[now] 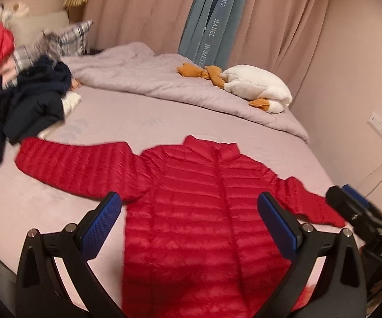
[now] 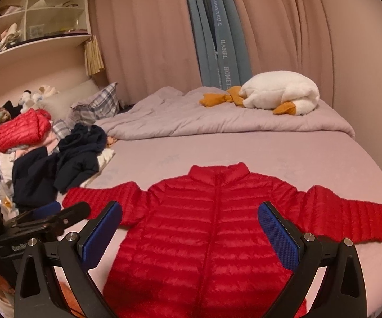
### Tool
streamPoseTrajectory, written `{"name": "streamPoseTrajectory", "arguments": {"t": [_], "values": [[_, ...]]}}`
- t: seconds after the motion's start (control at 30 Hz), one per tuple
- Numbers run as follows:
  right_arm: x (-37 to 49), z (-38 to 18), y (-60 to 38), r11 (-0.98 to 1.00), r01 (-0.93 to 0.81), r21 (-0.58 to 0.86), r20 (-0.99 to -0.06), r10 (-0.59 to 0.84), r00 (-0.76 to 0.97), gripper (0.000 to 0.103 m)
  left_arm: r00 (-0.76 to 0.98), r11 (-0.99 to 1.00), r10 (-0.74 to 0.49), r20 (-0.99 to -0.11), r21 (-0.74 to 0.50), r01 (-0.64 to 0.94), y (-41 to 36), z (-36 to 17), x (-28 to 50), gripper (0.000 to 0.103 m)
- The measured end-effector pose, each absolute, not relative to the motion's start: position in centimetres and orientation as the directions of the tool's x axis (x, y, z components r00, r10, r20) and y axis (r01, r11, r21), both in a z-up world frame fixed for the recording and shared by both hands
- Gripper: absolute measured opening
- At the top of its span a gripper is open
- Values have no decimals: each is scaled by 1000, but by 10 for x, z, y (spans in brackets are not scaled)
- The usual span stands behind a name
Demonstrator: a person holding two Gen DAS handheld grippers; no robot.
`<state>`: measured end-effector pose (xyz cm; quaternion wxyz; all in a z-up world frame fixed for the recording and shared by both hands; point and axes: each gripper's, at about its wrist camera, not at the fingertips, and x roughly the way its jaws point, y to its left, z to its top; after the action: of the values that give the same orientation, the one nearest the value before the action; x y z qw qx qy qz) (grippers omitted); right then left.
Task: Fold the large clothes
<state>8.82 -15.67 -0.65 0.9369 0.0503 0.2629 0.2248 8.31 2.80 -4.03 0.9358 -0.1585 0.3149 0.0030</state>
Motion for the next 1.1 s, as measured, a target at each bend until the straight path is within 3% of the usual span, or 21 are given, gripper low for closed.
{"name": "streamPoseTrajectory", "arguments": {"t": [0.33,0.63,1.1], "values": [[87,-11,-164,904,-371,212,-474,427,770,100,792,943,-95,-603,-308,-122,25,-42,90,102],[90,-17,-172,899,-354,258,-498,438,749,93,807,977,-6,-590,-175,-121,15,-38,92,102],[92,-22,-177,911,-319,260,-503,410,761,92,790,976,-90,-607,-210,-51,8,-42,102,102]]}}
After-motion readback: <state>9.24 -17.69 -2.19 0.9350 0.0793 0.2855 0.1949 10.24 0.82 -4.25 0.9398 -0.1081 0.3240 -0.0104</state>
